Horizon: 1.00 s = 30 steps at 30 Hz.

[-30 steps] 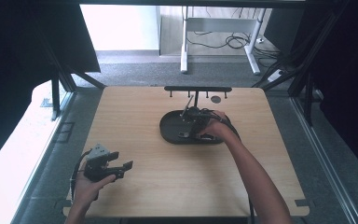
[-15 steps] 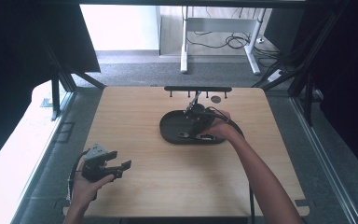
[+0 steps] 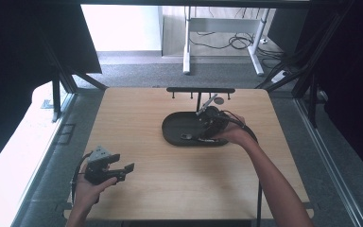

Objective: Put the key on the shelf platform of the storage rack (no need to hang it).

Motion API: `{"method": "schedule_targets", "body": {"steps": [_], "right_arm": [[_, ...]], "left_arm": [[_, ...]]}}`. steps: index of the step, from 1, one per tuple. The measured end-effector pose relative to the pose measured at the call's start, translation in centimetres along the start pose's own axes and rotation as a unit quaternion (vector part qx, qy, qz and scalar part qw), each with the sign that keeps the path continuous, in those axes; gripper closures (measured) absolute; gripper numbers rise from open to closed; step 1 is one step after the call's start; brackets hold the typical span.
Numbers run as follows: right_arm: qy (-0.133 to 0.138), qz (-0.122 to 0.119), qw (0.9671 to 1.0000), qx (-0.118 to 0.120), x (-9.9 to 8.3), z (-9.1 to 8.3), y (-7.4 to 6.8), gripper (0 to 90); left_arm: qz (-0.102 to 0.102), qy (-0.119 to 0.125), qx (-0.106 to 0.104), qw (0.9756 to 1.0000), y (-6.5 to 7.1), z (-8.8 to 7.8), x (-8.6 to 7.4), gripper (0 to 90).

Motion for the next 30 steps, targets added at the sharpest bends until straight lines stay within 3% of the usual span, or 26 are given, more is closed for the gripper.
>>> {"method": "schedule_targets", "body": {"steps": [9, 16, 23, 30], "right_arm": [[0.023, 0.022, 0.9995, 0.001, -3.2, -1.1, -0.1, 50.0], [0.053, 0.056, 0.9971, 0.001, -6.5, -1.8, -0.2, 49.6], [0.074, 0.077, 0.9943, 0.008, -11.4, -0.6, -0.6, 47.5], [0.100, 0.113, 0.9886, 0.010, -16.1, 0.5, -0.9, 44.9]], "left_arm": [[0.002, 0.002, 0.002, 1.0000, 0.3, 0.2, 0.1, 27.5], [0.009, -0.008, 0.007, 0.9999, 0.8, 0.6, 0.1, 27.4], [0.010, -0.017, 0.007, 0.9998, 0.9, 1.2, -0.1, 27.4], [0.012, -0.024, 0.006, 0.9996, 1.3, 1.7, -0.1, 27.4]]}}
Point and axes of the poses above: each handheld gripper's, and its own axes: z roughly forward along the jaws, x roughly out of its top, y roughly to its right, the point moved 2 cm from there along z, roughly forward along the jaws, and after that the axes turned 12 degrees about -y, right-handed, at the moved point
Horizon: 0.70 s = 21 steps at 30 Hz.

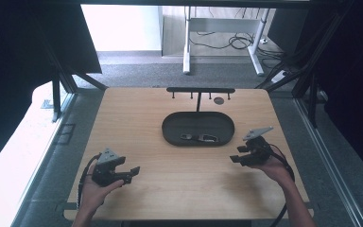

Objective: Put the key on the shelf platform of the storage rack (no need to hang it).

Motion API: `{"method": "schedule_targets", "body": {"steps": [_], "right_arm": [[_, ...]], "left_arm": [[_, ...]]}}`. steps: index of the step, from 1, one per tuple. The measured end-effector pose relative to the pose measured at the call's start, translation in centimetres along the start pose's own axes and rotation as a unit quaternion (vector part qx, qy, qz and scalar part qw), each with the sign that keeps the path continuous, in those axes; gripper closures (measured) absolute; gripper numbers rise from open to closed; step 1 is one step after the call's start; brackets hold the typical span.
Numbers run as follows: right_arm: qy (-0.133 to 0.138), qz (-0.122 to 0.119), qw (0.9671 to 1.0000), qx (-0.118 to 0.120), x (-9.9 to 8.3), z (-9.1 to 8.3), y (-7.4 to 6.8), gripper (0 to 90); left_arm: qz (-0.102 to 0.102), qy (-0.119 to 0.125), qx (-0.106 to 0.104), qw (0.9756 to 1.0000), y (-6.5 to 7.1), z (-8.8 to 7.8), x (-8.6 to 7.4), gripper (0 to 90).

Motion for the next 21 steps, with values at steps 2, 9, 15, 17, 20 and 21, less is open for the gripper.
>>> {"method": "schedule_targets", "body": {"steps": [2, 9, 15, 17, 20, 21], "right_arm": [[0.001, 0.007, 1.0000, -0.005, -1.0, 0.3, 0.1, 44.6], [-0.001, 0.015, 0.9998, -0.014, -2.4, 1.1, 0.1, 44.5], [0.000, 0.010, 0.9998, -0.020, -2.6, 1.5, 0.0, 44.2], [-0.002, 0.010, 0.9997, -0.021, -2.7, 1.7, 0.1, 44.1], [-0.004, 0.009, 0.9998, -0.017, -2.9, 1.9, 0.1, 44.1], [-0.003, 0.011, 0.9998, -0.019, -2.9, 1.9, 0.1, 44.1]], "left_arm": [[0.002, -0.003, 0.000, 1.0000, 0.0, 0.2, 0.0, 27.4], [0.005, -0.005, -0.001, 1.0000, 0.4, 0.3, 0.0, 27.4], [0.002, -0.006, 0.001, 1.0000, 0.2, 0.3, -0.1, 27.4], [0.003, -0.006, 0.003, 1.0000, 0.2, 0.3, 0.0, 27.4], [0.009, -0.012, 0.019, 0.9997, 0.3, 0.5, 0.0, 27.4], [0.009, -0.012, 0.019, 0.9997, 0.3, 0.5, 0.0, 27.4]]}}
Point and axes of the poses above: each handheld gripper's, and its own axes: z roughly forward along the jaws, x roughly out of its top, y roughly to its right, the point moved 2 cm from there along z, roughly forward along the jaws, and after that the axes turned 12 degrees about -y, right-handed, at the moved point
